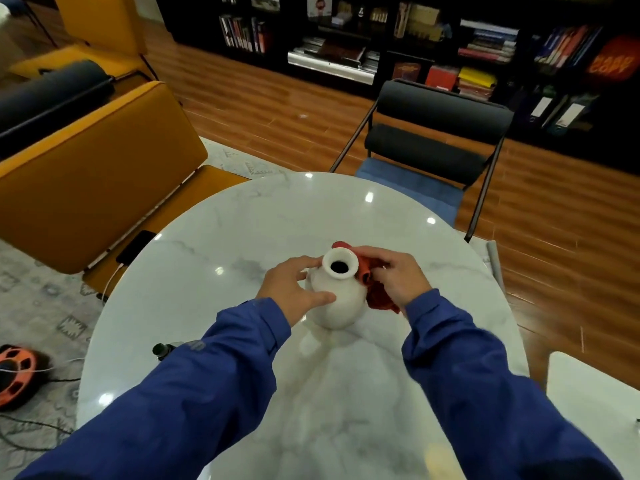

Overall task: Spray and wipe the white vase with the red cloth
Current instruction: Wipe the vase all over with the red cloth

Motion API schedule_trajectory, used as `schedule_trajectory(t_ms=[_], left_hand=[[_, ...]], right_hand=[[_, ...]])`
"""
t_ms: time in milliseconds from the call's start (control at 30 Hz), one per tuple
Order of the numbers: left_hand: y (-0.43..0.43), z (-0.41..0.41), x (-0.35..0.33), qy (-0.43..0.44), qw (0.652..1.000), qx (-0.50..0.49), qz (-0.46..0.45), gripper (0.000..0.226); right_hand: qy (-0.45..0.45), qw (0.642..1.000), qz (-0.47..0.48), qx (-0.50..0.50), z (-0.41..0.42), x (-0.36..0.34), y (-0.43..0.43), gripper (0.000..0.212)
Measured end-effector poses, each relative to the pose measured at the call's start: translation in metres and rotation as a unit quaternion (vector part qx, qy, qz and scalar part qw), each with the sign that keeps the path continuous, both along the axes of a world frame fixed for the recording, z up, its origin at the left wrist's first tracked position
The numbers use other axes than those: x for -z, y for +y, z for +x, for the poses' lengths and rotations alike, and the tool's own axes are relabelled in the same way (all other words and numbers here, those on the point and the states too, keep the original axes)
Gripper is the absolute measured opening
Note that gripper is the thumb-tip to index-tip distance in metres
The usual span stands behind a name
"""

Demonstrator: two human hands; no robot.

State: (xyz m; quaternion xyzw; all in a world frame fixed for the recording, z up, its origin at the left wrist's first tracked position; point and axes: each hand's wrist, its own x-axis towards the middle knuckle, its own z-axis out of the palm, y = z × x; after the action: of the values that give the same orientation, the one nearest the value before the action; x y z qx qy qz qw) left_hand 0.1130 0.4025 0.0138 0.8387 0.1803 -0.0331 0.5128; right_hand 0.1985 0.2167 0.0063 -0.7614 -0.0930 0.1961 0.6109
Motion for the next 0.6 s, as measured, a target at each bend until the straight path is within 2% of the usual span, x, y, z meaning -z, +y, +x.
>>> schedule_trajectory(t_ms=[100,200,333,433,500,600], left_hand=[[-0.002,-0.001,0.0,-0.006,1.0,-0.002,0.005,0.063],[-0.001,0.0,-0.001,-0.006,1.0,0.005,0.013,0.063],[-0.002,0.0,-0.003,0.005,0.999,0.017,0.029,0.062],[-0.004,0.0,-0.007,0.011,0.999,0.02,0.039,0.06],[-0.005,-0.001,-0.009,0.017,0.999,0.023,0.042,0.06],[-0.004,-0.001,-0.01,0.021,0.999,0.026,0.042,0.06]], right_hand=[[-0.037,0.993,0.056,0.094,-0.037,0.017,-0.006,0.054],[-0.035,0.986,0.1,0.131,-0.069,0.03,-0.007,0.053],[-0.044,0.985,0.046,0.162,-0.055,0.025,0.0,0.061],[-0.029,0.994,-0.02,0.102,-0.025,0.009,0.009,0.06],[-0.031,0.996,-0.029,0.079,-0.021,0.003,0.013,0.059],[-0.028,0.99,-0.014,0.136,-0.038,0.008,0.011,0.054]])
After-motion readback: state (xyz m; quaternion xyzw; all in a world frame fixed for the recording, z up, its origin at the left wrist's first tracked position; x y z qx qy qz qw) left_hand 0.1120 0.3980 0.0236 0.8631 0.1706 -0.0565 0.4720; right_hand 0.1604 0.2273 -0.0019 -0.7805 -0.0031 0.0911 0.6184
